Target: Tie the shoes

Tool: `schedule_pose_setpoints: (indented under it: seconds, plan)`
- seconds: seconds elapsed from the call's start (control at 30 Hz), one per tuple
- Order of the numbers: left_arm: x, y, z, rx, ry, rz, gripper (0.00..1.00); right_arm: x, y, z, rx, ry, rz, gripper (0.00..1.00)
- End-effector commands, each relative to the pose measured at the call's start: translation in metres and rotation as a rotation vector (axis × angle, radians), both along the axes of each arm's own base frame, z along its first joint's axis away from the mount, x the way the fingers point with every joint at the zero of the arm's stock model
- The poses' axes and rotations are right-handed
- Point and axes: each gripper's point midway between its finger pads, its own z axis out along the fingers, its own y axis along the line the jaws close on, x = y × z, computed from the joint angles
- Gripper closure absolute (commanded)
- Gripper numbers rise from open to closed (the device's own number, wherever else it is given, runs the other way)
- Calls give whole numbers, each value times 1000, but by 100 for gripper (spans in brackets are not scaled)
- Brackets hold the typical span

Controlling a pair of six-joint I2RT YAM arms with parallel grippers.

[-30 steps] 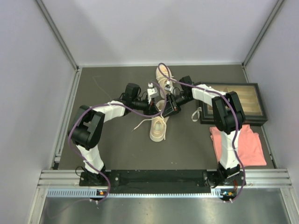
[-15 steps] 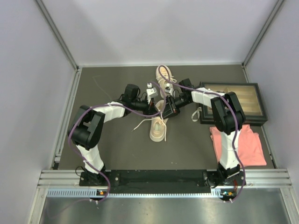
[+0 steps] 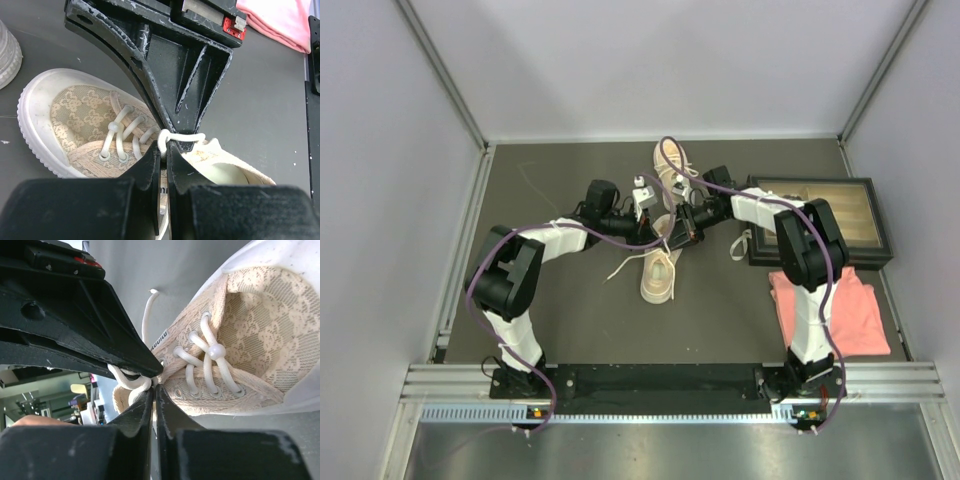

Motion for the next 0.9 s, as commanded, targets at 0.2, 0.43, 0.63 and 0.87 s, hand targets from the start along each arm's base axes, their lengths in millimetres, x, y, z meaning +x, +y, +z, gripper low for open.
schedule_pose_setpoints:
  seconds: [0.2, 0.43, 0.63, 0.87]
  plan:
    - [-2, 0, 24, -33, -98, -40, 100, 12, -3, 31, 11, -188, -14, 100]
    - [-4, 11, 30, -15, -125, -40, 64, 13, -7, 29, -2, -211, -12, 100]
    - [0, 14, 40, -20, -130, -16, 49, 9, -6, 28, -5, -223, 3, 100]
    - [4, 12, 42, -25, -116, -4, 60, 8, -7, 30, -11, -234, 3, 100]
